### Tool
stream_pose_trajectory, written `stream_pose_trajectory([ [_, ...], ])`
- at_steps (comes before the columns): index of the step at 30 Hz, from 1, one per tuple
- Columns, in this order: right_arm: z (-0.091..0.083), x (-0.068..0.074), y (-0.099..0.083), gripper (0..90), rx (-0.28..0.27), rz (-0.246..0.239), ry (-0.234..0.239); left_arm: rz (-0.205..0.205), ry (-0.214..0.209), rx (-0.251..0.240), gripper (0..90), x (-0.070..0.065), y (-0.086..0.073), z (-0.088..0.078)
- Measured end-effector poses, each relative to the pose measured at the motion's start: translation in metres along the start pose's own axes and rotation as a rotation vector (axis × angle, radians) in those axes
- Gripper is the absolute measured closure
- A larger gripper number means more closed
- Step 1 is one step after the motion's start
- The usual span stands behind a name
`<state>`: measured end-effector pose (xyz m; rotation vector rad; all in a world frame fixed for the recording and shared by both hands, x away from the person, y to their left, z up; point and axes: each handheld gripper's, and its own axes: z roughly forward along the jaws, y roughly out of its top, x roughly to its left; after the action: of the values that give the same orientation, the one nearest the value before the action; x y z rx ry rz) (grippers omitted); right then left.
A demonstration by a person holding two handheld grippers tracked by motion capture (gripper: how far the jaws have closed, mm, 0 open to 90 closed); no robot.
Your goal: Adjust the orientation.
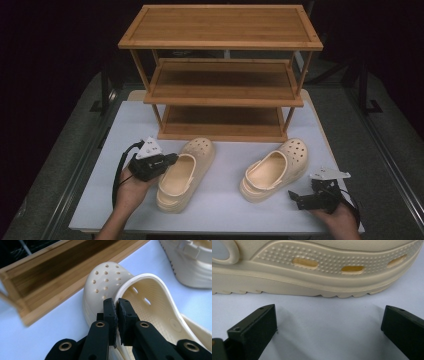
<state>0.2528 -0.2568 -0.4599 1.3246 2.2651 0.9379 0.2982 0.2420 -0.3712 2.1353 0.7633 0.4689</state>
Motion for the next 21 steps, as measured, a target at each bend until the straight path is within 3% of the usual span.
stream_pose_trajectory([
  [5, 0.0, 0.0, 0.0, 0.1, 0.0, -0.001, 0.0, -0.02, 0.027, -0.002, 85.5, 0.005, -0.015, -0.014],
  [7, 0.0, 0.0, 0.0, 0.1, 0.0, -0.001, 0.0, -0.04, 0.004, -0.012, 85.2, 0.004, -0.026, -0.018],
  [12, 0.0, 0.0, 0.0, 0.1, 0.001, -0.001, -0.001, -0.045, 0.002, -0.007, 84.3, 0.004, -0.025, -0.018],
  [16, 0.0, 0.0, 0.0, 0.1, 0.0, -0.001, -0.001, -0.065, -0.027, -0.017, 82.7, 0.007, -0.026, -0.019],
  [17, 0.0, 0.0, 0.0, 0.0, 0.0, -0.001, -0.001, -0.073, -0.049, -0.011, 81.7, 0.01, -0.027, -0.021],
  [21, 0.0, 0.0, 0.0, 0.1, 0.0, -0.001, 0.0, -0.093, -0.052, -0.017, 72.9, 0.014, -0.029, -0.024],
])
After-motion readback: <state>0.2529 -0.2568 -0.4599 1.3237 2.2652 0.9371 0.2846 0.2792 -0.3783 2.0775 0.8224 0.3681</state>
